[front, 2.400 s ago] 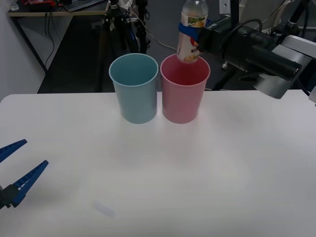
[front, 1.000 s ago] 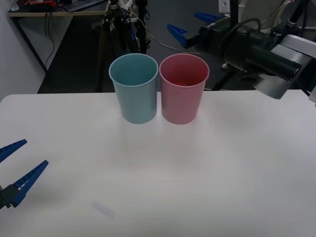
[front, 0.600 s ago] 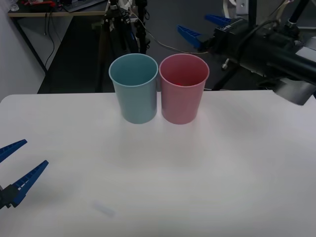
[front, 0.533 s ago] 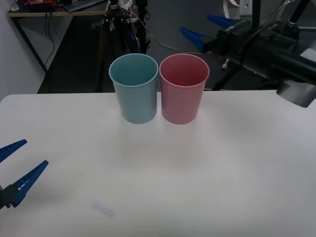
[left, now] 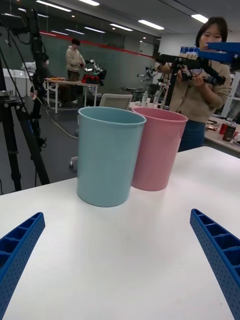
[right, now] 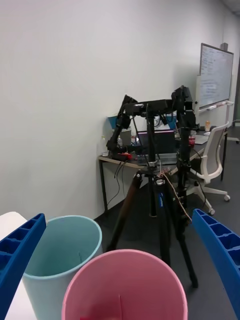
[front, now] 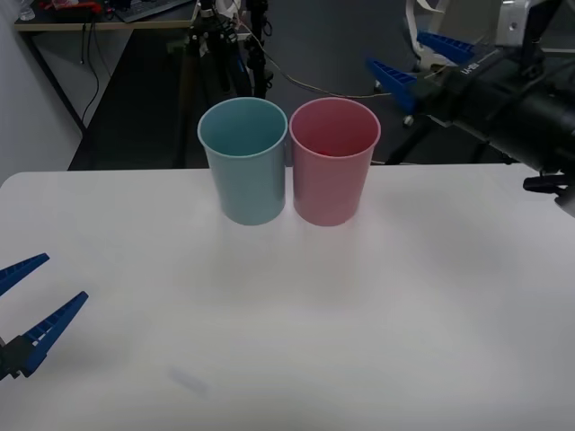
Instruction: Grasp the object on the table and drop it into the matching bin: aluminum can to the light blue bin, PET bottle to the pink bin.
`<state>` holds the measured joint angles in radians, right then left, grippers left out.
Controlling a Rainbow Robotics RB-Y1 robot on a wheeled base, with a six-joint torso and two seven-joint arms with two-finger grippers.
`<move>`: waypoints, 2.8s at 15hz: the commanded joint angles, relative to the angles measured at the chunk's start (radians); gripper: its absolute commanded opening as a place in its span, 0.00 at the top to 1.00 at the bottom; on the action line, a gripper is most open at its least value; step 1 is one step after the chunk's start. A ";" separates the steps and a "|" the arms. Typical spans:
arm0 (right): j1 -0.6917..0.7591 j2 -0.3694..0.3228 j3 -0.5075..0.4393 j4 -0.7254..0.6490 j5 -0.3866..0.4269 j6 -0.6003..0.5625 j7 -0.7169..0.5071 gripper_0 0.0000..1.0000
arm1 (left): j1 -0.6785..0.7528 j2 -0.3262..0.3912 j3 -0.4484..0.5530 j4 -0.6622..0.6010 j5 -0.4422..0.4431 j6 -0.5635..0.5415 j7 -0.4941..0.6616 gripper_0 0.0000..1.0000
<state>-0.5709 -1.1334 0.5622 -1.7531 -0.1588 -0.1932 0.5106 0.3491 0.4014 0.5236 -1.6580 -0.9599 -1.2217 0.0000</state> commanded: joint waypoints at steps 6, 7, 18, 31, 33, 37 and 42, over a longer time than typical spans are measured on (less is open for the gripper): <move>0.393 -0.037 -0.327 -0.177 0.140 -0.003 -0.018 0.00 | 0.000 0.000 0.000 0.000 0.000 0.000 0.000 0.00; 0.427 -0.037 -0.350 -0.184 0.148 -0.005 -0.026 0.00 | 0.000 0.000 0.000 0.000 0.000 0.000 0.000 0.00; 0.710 0.122 -0.544 -0.184 0.593 -0.223 -0.497 0.00 | 0.000 0.000 0.000 0.000 0.000 0.000 0.000 0.00; 1.040 0.511 -0.755 -0.275 1.088 -0.476 -0.675 0.00 | 0.000 0.000 0.000 0.000 0.000 0.000 0.000 0.00; 1.065 0.557 -0.763 -0.292 1.133 -0.494 -0.681 0.00 | 0.000 0.000 0.000 0.000 0.000 0.000 0.000 0.00; 1.097 0.583 -0.775 -0.306 1.148 -0.516 -0.695 0.00 | 0.000 0.000 0.000 0.000 0.000 0.000 0.000 0.00; 1.117 0.581 -0.786 -0.318 1.148 -0.520 -0.695 0.00 | 0.000 0.000 0.000 0.000 0.000 0.000 0.000 0.00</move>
